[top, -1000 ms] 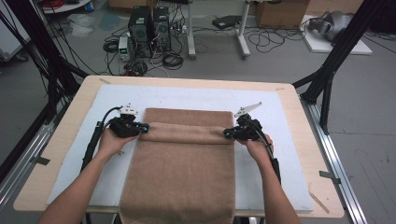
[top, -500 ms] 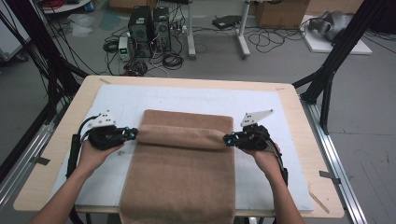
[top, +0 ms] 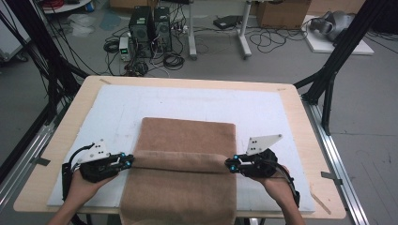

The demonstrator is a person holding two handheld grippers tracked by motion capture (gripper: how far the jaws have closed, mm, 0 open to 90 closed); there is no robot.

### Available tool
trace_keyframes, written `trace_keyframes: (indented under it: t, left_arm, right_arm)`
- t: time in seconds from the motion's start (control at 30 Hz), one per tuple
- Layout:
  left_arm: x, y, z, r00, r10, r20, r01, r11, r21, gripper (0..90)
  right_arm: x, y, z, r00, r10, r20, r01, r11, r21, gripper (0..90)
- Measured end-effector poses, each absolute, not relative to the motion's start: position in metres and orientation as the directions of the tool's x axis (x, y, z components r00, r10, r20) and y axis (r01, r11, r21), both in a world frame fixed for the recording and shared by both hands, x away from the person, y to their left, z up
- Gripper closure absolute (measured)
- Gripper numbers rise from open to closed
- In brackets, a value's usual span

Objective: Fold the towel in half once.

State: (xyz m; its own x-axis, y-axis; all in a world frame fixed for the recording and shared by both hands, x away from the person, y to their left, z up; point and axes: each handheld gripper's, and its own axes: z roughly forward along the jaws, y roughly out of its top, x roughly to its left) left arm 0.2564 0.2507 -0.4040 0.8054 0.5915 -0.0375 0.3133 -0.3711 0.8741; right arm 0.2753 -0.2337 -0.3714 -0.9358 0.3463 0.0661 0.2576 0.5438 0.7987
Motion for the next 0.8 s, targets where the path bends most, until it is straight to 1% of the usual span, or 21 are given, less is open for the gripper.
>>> trace_keyframes:
  t: [0.07,0.13,0.17,0.37,0.43,0.53,0.63,0.7,0.77,0.8]
  left_arm:
    - [0.255,0.252,-0.396,0.81,0.584,-0.044,0.304,-0.355,0.884,68.7]
    - [0.256,0.252,-0.389,0.811,0.585,-0.033,0.294,-0.357,0.887,66.6]
    - [0.259,0.252,-0.387,0.812,0.584,-0.022,0.289,-0.369,0.883,66.2]
    - [0.282,0.248,-0.394,0.793,0.609,-0.035,0.322,-0.369,0.872,64.5]
    - [0.292,0.245,-0.398,0.776,0.63,-0.02,0.331,-0.381,0.863,64.3]
    - [0.309,0.241,-0.404,0.743,0.67,0.011,0.346,-0.398,0.85,63.2]
    - [0.33,0.241,-0.412,0.708,0.706,0.002,0.375,-0.378,0.847,59.2]
    - [0.342,0.241,-0.419,0.676,0.736,-0.041,0.418,-0.336,0.844,57.1]
    - [0.351,0.239,-0.427,0.643,0.766,-0.008,0.451,-0.37,0.812,51.8]
    - [0.355,0.239,-0.43,0.632,0.775,-0.013,0.465,-0.366,0.806,48.1]
  right_arm:
    - [0.273,-0.238,-0.367,-0.938,0.338,0.081,0.257,0.518,0.816,72.8]
    - [0.275,-0.242,-0.364,-0.933,0.353,0.071,0.256,0.51,0.821,71.2]
    - [0.276,-0.243,-0.364,-0.93,0.359,0.074,0.262,0.51,0.819,69.9]
    - [0.302,-0.243,-0.374,-0.899,0.435,0.059,0.309,0.532,0.788,63.5]
    - [0.318,-0.243,-0.381,-0.881,0.468,0.07,0.34,0.524,0.781,62.7]
    - [0.338,-0.242,-0.39,-0.855,0.513,0.073,0.378,0.521,0.765,58.6]
    - [0.359,-0.24,-0.402,-0.825,0.558,0.091,0.424,0.505,0.752,52.1]
    - [0.371,-0.24,-0.411,-0.803,0.588,0.101,0.459,0.5,0.735,48.3]
    - [0.378,-0.238,-0.42,-0.775,0.624,0.095,0.491,0.501,0.712,42.1]
    - [0.381,-0.238,-0.424,-0.765,0.638,0.092,0.506,0.505,0.699,40.1]
